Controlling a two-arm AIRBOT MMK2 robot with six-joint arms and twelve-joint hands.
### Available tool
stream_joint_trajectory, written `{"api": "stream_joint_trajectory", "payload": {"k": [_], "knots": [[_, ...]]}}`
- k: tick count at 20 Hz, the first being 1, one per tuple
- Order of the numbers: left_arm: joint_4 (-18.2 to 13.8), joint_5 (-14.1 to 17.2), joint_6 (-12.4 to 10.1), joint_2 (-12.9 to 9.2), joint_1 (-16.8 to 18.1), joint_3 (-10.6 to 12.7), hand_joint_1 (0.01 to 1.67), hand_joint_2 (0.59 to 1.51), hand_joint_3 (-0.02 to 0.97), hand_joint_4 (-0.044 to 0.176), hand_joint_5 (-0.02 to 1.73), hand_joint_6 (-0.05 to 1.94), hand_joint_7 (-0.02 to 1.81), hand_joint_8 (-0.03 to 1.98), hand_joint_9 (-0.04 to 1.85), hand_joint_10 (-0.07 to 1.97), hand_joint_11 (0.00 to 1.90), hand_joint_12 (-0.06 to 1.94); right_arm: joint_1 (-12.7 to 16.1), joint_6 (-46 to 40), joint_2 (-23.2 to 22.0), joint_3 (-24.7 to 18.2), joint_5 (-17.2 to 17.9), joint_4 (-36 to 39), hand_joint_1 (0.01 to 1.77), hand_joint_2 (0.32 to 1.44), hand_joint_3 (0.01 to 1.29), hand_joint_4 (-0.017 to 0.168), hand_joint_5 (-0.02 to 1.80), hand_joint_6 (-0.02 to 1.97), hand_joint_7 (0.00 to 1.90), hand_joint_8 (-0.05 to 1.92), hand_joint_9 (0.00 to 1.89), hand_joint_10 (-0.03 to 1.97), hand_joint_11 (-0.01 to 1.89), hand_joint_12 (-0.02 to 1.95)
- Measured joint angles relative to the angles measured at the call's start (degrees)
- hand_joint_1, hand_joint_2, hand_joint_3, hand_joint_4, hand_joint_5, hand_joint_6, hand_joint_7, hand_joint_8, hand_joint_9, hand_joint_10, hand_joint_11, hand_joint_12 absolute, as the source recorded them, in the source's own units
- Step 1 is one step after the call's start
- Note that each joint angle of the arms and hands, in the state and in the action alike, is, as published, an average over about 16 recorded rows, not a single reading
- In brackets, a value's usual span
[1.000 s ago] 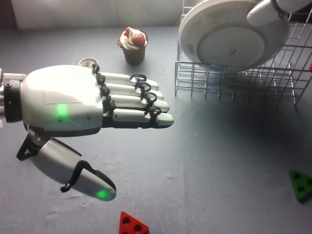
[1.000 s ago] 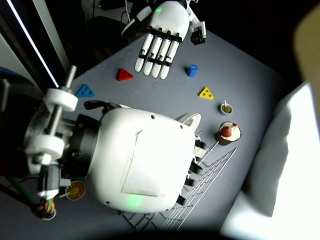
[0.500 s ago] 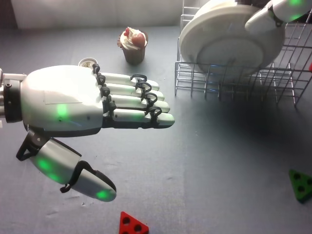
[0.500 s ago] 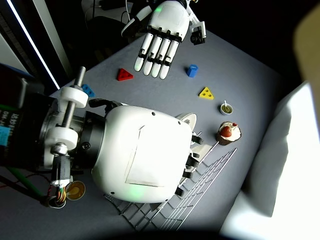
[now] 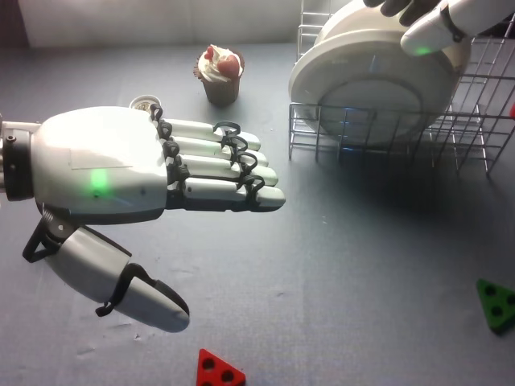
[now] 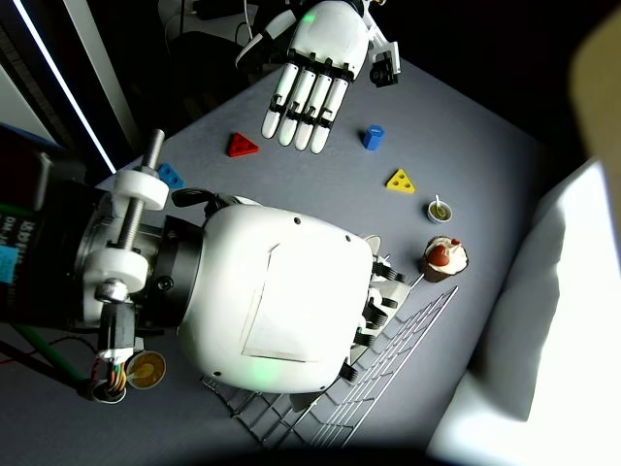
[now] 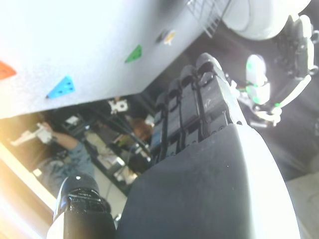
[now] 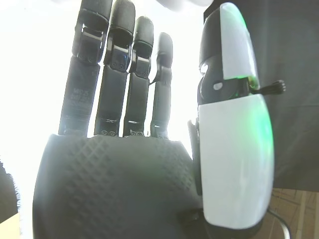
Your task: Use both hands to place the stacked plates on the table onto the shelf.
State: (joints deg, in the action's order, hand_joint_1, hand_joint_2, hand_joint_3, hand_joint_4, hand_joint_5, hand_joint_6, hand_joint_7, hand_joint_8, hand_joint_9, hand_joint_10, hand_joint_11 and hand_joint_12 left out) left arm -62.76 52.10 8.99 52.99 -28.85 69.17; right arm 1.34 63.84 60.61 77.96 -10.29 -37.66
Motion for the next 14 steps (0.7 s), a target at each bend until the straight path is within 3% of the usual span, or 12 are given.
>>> {"api": "stream_joint_trajectory", "payload": {"k": [8, 11, 14], "knots": [[0.0, 0.2, -0.3, 0.0, 0.0, 0.0, 0.01, 1.017, 0.009, 0.0, 0.13, 0.0, 0.16, 0.01, 0.15, 0.02, 0.13, 0.01, 1.5, 0.2, -1.1, -2.8, 0.5, 4.4, 1.06, 1.01, 0.01, -0.002, 0.63, 0.01, 0.69, 0.02, 0.75, 0.02, 0.84, 0.02], [0.0, 0.2, -0.3, 0.0, 0.0, 0.0, 0.01, 1.015, 0.009, 0.0, 0.12, 0.0, 0.15, 0.01, 0.14, 0.02, 0.13, 0.01, 0.8, 0.3, -2.6, -5.7, 3.0, 11.3, 1.01, 1.01, 0.01, -0.002, 0.58, 0.01, 0.63, 0.02, 0.68, 0.02, 0.76, 0.02], [0.0, 0.2, -0.3, 0.0, -0.1, 0.0, 0.01, 1.014, 0.01, 0.0, 0.12, 0.0, 0.15, 0.01, 0.14, 0.02, 0.13, 0.01, -1.3, 0.5, -5.0, -9.4, 7.8, 19.3, 0.95, 1.01, 0.01, -0.001, 0.53, 0.01, 0.57, 0.02, 0.6, 0.02, 0.68, 0.02]]}}
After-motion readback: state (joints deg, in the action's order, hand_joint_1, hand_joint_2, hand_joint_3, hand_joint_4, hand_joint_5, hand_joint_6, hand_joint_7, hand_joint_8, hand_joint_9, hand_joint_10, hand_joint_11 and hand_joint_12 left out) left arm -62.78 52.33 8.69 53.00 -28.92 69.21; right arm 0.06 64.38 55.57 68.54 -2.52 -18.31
